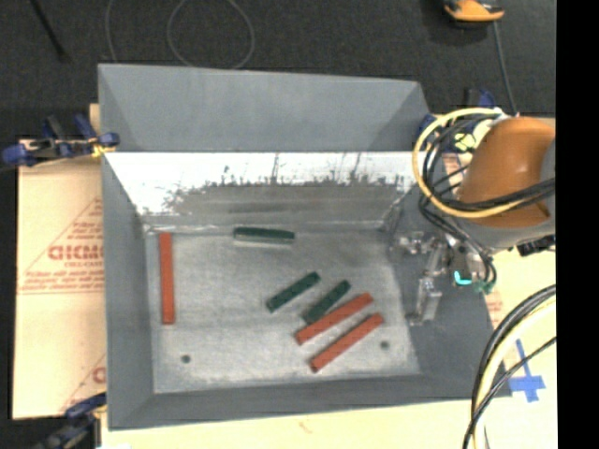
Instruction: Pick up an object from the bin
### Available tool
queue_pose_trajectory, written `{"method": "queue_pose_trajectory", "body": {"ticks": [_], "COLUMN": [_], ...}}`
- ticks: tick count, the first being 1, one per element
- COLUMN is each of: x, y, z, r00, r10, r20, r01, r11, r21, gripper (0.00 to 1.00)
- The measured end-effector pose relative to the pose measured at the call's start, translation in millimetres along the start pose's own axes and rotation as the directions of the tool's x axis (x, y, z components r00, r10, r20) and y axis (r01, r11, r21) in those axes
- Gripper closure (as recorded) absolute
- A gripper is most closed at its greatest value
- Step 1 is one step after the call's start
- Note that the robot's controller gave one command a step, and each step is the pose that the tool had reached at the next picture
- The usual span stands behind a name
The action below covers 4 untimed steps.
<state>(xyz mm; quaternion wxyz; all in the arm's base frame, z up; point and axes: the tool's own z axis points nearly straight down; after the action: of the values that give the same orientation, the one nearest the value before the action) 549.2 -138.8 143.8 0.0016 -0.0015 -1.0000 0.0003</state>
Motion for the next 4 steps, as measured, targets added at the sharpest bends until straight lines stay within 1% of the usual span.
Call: {"method": "queue_pose_trajectory", "body": {"ticks": [1,2,3,4], "x": [-27.4,-27.8,-40.8,-10.4], "y": [68,65,45,25], "z": [75,72,-105,-173], "r00": [0.996,0.996,0.996,0.919], "r10": [-0.091,-0.087,-0.092,-0.395], "r20": [0.005,0.008,0.017,0.011], "r01": [0.091,0.087,0.092,0.395], "r11": [0.996,0.996,0.996,0.919], "r21": [0.001,0.003,0.005,0.007], "gripper": [0.0,1.0,1.0,1.0]}}
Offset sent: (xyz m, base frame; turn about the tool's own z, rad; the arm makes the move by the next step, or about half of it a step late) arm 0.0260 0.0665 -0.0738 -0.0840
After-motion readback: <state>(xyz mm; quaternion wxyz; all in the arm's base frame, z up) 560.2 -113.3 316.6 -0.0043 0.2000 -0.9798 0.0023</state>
